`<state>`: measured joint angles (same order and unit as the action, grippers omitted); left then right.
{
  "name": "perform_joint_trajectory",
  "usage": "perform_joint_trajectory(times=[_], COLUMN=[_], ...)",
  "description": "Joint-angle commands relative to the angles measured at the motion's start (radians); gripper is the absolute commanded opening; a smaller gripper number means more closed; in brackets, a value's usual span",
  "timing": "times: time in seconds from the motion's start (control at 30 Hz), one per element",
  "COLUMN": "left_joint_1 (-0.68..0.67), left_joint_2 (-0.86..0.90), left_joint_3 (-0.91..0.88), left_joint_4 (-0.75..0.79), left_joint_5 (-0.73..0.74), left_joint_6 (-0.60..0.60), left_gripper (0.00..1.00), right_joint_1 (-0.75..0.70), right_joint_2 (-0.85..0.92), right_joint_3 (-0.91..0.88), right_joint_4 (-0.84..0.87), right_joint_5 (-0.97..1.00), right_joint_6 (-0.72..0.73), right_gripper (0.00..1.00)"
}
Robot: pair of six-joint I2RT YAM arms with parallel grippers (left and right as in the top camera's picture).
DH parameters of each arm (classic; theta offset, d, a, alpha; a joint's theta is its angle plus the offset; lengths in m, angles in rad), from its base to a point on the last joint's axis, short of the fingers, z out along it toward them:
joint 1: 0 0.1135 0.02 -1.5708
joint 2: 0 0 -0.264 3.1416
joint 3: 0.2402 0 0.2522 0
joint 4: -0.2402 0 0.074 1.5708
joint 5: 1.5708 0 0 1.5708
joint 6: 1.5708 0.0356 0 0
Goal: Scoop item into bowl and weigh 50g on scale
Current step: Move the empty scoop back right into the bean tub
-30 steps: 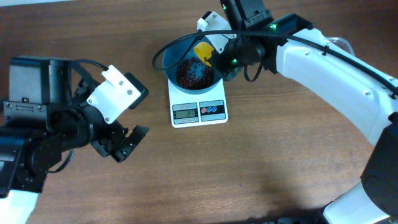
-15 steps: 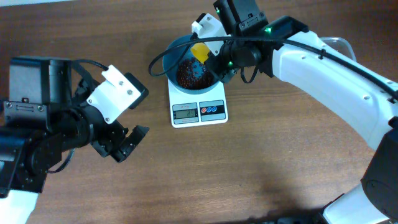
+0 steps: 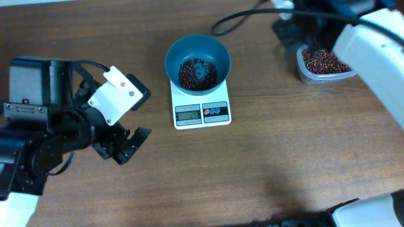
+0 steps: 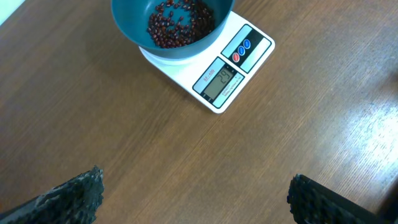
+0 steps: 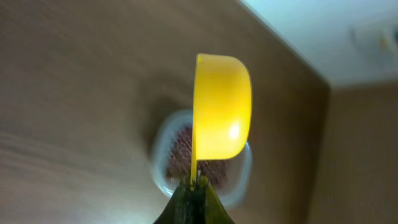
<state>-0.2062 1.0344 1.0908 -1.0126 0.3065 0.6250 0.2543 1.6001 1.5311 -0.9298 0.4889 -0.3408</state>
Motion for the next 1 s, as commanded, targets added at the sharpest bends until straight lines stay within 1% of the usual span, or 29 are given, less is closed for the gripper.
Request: perform_joint_trajectory(times=[0.0, 0.07, 0.2, 0.27, 0.5, 0.57, 0.73, 0.8, 0.87, 0.97], left_joint_1=[0.005, 0.005, 0.005, 0.005, 0.005, 0.005, 0.005, 0.005, 0.005, 0.005], left_joint_2=[0.0, 0.0, 0.0, 0.0, 0.0, 0.0, 0.0, 0.0, 0.0, 0.0], left_joint_3=[0.019, 0.019, 0.019, 0.019, 0.019, 0.019, 0.019, 0.019, 0.019, 0.019], left_joint_4=[0.0, 0.0, 0.0, 0.0, 0.0, 0.0, 0.0, 0.0, 0.0, 0.0], left_joint_5=[0.001, 0.001, 0.001, 0.0, 0.001, 0.001, 0.001, 0.001, 0.001, 0.001], left_joint_6=[0.012, 0.012, 0.012, 0.012, 0.012, 0.012, 0.012, 0.012, 0.012, 0.012], left_gripper=[0.99, 0.99, 0.99, 0.99, 0.99, 0.99, 0.99, 0.99, 0.99, 0.99], right_joint_1=[-0.099, -0.182, -0.274, -0.31, -0.315, -0.315, -0.315, -0.315, -0.315, -0.318], right_joint_2=[-0.004, 0.002, 0.031, 0.076, 0.234, 0.275, 0.311, 0.311, 0.311, 0.311], right_joint_3=[0.008, 0.006, 0.005, 0.005, 0.005, 0.005, 0.004, 0.004, 0.005, 0.005], right_joint_4=[-0.081, -0.096, -0.103, -0.103, -0.103, -0.094, -0.049, -0.061, -0.091, -0.13], right_joint_5=[0.06, -0.008, -0.199, -0.232, -0.235, -0.207, -0.201, -0.274, -0.401, -0.456], right_joint_6=[0.008, 0.008, 0.008, 0.008, 0.008, 0.008, 0.008, 0.008, 0.008, 0.009], right_gripper=[0.04, 0.04, 0.04, 0.04, 0.04, 0.04, 0.04, 0.04, 0.04, 0.04])
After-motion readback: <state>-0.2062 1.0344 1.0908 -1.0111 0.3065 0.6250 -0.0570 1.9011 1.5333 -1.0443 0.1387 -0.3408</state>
